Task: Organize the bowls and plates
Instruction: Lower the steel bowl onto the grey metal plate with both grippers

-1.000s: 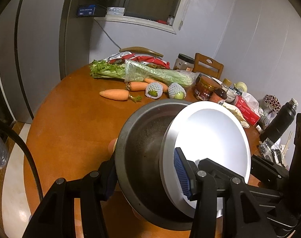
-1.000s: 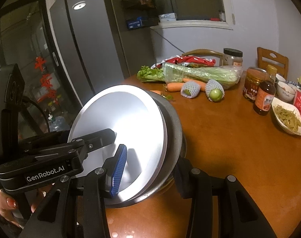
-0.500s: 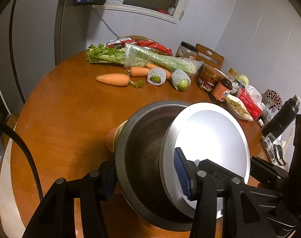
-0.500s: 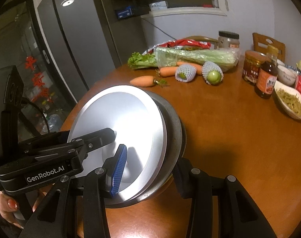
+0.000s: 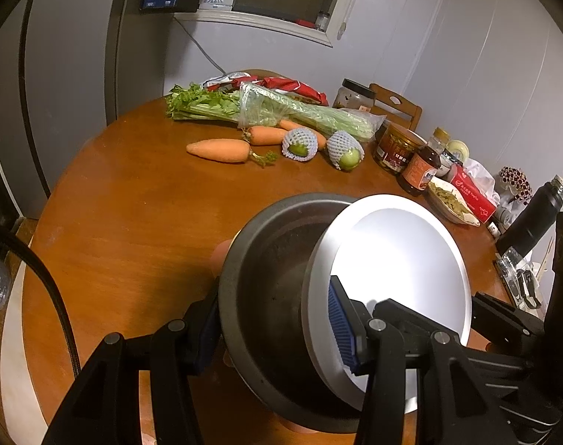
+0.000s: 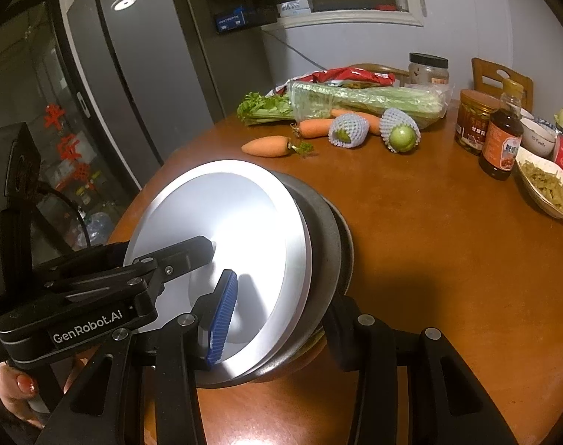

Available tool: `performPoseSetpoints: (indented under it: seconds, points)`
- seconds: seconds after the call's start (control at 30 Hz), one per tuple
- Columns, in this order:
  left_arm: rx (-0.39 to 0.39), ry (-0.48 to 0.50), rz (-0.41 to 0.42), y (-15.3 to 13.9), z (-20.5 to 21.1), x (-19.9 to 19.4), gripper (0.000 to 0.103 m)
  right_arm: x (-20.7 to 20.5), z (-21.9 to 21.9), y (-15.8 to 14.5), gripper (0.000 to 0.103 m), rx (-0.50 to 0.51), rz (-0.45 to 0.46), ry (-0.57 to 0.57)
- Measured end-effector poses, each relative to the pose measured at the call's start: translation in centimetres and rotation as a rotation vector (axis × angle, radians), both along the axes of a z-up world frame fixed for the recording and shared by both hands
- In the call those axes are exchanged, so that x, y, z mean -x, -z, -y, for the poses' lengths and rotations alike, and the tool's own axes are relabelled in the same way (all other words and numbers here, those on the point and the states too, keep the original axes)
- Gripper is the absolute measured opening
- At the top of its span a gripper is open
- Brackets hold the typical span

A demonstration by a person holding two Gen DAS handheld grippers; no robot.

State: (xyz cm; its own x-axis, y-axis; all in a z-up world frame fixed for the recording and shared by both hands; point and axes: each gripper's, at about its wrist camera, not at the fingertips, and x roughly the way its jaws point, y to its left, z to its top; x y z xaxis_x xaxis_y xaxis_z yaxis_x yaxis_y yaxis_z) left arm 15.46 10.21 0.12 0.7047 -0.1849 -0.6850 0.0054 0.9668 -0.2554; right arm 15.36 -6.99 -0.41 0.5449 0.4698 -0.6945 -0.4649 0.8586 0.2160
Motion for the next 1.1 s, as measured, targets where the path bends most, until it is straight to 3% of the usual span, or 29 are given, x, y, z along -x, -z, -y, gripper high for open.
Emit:
performPoseSetpoints:
  seconds: [0.43,0.6,1.1]
  points:
    - [-0.008,-0.011,0.005,-0.04,-0.23,0.00,0.052,-0.03,-0.11,0.06,0.046,0.007,0.023,0.015]
    - [-0.024,-0.015,-0.003,0.05,0.01,-0.05,0.053,0.23,-0.34,-0.08,0.047,0.064,0.068,0.037]
    - [-0.034,-0.026,-0.001,0.12,0.01,0.15,0.054,0.15,-0.33,-0.04,0.047,0.068,0.072,0.034]
